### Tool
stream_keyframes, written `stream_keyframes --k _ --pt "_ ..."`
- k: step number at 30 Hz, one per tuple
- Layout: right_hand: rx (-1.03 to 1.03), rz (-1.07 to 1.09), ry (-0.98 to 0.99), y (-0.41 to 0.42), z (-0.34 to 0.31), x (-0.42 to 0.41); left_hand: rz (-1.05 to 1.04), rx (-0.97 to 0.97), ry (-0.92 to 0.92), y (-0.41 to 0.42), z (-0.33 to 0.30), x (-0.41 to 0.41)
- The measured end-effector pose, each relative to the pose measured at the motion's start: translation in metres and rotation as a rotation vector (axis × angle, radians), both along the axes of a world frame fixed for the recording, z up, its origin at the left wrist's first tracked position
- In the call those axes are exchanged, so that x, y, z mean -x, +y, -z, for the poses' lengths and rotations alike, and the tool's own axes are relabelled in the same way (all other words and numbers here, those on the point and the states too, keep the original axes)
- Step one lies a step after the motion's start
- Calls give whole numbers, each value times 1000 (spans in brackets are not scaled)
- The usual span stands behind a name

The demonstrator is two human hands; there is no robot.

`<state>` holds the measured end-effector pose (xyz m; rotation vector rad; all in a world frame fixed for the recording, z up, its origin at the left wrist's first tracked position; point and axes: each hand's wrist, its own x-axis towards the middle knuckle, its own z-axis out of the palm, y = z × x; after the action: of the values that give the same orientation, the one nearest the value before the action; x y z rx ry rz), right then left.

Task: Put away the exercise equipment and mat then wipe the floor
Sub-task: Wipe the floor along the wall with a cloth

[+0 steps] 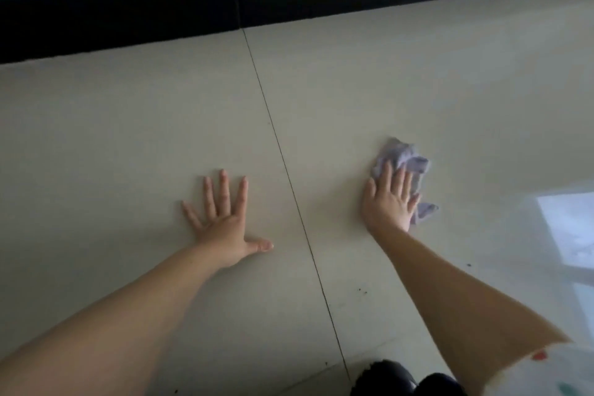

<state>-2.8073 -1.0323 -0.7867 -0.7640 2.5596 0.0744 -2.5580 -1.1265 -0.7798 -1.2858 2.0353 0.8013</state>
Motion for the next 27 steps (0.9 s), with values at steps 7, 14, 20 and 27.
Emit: stream_keyframes --k 7,14,20,27 --pt "43 -1434 -96 -83 10 -48 -38 -19 -35 4 3 1" --pt "-84 -1136 5 -168 -1 40 -52 -8 -41 1 0 3" --pt "111 -1494 -50 -49 12 -28 -104 36 5 4 -5 3" --pt "110 -1534 -57 -101 19 -24 -381 212 65 6 -4 49"
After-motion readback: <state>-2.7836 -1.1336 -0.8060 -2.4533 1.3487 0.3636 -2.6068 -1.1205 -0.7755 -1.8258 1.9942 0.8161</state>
